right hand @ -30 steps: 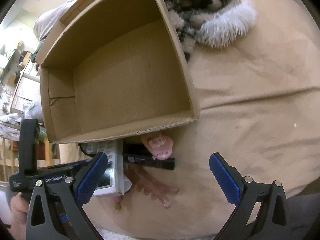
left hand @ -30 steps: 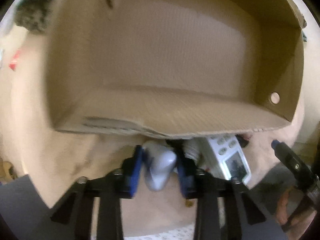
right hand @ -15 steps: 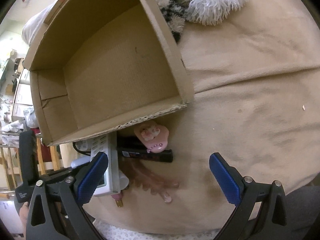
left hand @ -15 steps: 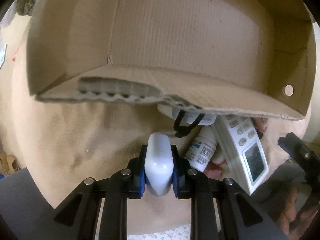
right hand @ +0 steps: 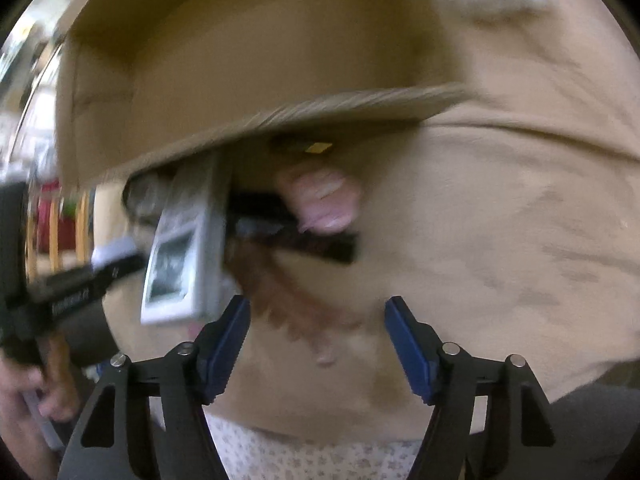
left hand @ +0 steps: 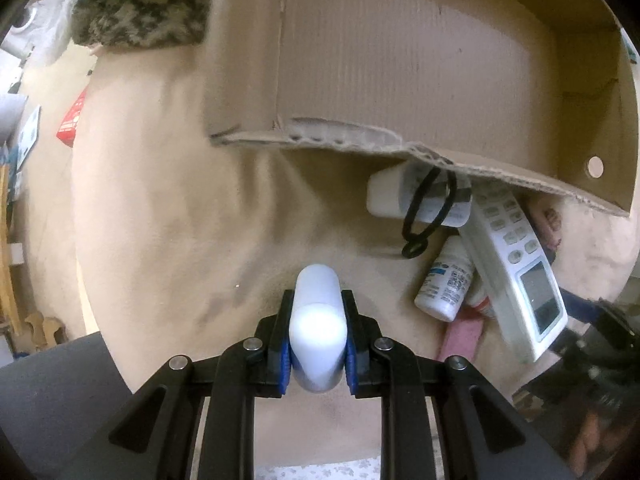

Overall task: Organize rigid objects
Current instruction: 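Lift the earbud case with the left gripper while the right gripper grasps the brown comb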

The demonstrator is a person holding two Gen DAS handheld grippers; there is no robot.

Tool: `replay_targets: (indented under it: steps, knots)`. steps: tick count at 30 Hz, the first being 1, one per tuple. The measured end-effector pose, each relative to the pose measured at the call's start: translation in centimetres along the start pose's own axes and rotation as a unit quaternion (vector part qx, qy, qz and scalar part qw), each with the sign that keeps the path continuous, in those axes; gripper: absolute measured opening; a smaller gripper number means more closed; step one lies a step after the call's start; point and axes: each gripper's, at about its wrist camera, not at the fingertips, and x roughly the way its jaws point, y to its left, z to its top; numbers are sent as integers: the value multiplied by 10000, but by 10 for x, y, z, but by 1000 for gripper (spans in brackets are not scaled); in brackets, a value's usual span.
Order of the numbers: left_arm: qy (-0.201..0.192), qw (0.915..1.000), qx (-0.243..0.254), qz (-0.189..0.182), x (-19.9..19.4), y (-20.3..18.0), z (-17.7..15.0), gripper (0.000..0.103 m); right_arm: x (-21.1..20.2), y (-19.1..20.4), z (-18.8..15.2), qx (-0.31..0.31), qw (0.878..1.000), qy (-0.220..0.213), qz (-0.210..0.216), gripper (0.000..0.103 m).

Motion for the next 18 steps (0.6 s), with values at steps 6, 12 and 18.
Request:
replay_targets:
  steps: [6,12,18]
  knots:
    - [17,9999,100,113,-1,-7,10,19,34,50,14,-1425,9844,15,-1033,75]
    - [-25,9999,57,84,1,-9,9,18,50,78,16,-2093,9692,-197,-1280,72]
    - [-75,10000,-43,-26,2,-6,8,18,36,74,11,-1834,9778,-259,-983,19]
